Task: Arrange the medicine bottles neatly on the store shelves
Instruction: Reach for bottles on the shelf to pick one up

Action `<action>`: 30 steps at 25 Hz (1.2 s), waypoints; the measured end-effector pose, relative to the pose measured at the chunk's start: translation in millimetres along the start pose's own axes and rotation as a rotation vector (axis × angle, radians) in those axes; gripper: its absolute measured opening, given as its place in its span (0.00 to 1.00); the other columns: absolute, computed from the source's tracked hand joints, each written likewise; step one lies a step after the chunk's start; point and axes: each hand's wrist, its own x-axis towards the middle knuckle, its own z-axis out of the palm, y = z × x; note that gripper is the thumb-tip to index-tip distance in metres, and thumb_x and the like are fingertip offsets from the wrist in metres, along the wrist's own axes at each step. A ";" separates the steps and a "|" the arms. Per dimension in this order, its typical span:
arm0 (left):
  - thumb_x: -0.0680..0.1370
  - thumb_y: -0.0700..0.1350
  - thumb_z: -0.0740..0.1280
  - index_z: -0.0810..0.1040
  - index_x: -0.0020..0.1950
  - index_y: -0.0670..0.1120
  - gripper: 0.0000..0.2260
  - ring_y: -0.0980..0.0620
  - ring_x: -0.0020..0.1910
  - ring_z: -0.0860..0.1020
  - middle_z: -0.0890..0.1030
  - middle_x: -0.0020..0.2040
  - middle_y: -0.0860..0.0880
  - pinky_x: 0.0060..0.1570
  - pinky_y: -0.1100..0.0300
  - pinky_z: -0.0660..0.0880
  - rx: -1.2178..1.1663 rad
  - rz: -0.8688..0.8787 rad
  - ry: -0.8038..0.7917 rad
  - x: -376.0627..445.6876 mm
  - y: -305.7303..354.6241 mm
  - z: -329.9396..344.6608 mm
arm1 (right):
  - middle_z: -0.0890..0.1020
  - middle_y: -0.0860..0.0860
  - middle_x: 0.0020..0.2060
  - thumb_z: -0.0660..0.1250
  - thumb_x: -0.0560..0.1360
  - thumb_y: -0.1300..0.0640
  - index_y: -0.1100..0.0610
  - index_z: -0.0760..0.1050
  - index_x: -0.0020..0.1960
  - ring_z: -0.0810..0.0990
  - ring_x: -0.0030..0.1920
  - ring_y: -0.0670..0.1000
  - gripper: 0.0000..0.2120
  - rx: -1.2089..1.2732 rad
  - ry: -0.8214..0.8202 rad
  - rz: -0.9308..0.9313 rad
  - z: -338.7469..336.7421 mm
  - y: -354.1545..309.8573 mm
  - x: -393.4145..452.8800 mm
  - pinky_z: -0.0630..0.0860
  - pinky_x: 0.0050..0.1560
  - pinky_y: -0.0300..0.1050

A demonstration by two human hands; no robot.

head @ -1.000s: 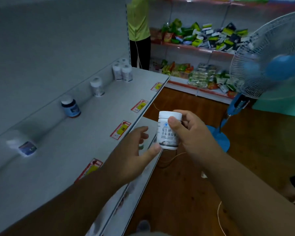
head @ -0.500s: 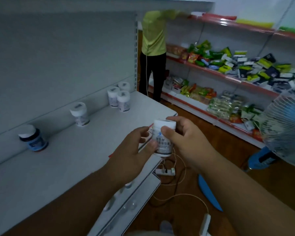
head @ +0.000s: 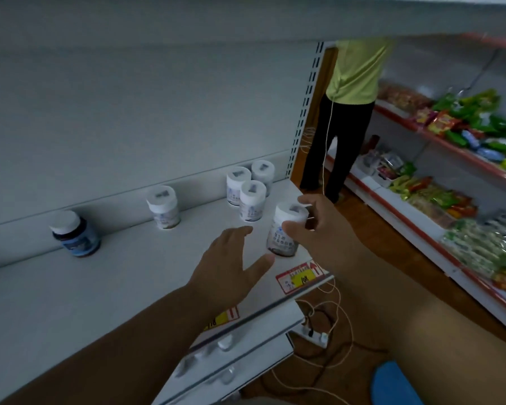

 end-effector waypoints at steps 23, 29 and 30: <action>0.77 0.53 0.63 0.55 0.79 0.48 0.33 0.50 0.77 0.53 0.56 0.79 0.50 0.75 0.56 0.48 0.534 -0.094 0.294 88.8 32.8 33.5 | 0.71 0.53 0.64 0.74 0.72 0.57 0.52 0.65 0.70 0.71 0.53 0.48 0.30 -0.558 -0.226 -0.522 -12.3 43.9 157.4 0.65 0.49 0.36; 0.77 0.53 0.64 0.50 0.79 0.49 0.36 0.48 0.78 0.52 0.54 0.79 0.48 0.74 0.54 0.46 0.528 -0.060 0.296 74.9 29.1 26.6 | 0.68 0.55 0.67 0.77 0.69 0.52 0.54 0.63 0.71 0.69 0.66 0.55 0.35 -0.520 -0.076 -0.561 -11.3 42.9 124.3 0.70 0.65 0.46; 0.75 0.52 0.66 0.54 0.79 0.48 0.36 0.46 0.77 0.56 0.58 0.78 0.46 0.74 0.51 0.50 0.530 -0.014 0.338 68.8 27.3 24.2 | 0.68 0.55 0.68 0.76 0.70 0.51 0.53 0.63 0.70 0.68 0.67 0.55 0.34 -0.536 -0.037 -0.573 -11.0 41.1 115.4 0.71 0.66 0.50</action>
